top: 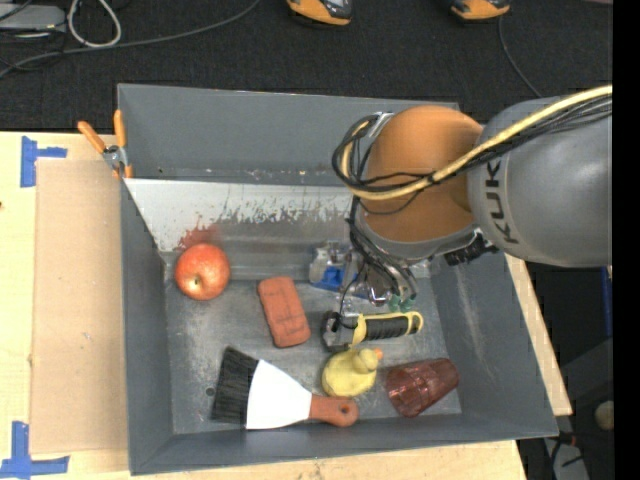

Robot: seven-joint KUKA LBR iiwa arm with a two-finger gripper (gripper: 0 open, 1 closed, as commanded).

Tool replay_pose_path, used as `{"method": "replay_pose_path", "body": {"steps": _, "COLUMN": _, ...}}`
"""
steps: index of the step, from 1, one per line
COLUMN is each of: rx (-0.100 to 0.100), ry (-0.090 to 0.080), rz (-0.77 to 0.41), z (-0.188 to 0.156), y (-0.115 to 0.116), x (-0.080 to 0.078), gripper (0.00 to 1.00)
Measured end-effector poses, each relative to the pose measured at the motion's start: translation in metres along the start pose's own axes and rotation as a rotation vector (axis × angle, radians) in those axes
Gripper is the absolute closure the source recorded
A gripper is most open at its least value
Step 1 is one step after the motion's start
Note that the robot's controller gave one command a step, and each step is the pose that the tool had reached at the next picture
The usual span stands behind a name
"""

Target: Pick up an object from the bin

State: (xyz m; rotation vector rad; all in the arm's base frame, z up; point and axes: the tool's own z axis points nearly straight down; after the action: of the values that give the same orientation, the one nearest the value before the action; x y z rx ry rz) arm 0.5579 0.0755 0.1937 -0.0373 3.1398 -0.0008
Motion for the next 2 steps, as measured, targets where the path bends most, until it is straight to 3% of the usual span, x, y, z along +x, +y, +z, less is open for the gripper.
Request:
{"method": "replay_pose_path", "body": {"steps": 1, "rx": -0.002, "ry": 0.011, "rz": -0.100, "z": -0.025, "y": 0.009, "x": -0.013, "gripper": 0.00}}
{"method": "replay_pose_path", "body": {"steps": 2, "rx": -0.002, "ry": -0.007, "rz": -0.150, "z": 0.001, "y": 0.022, "x": -0.025, "gripper": 0.00}}
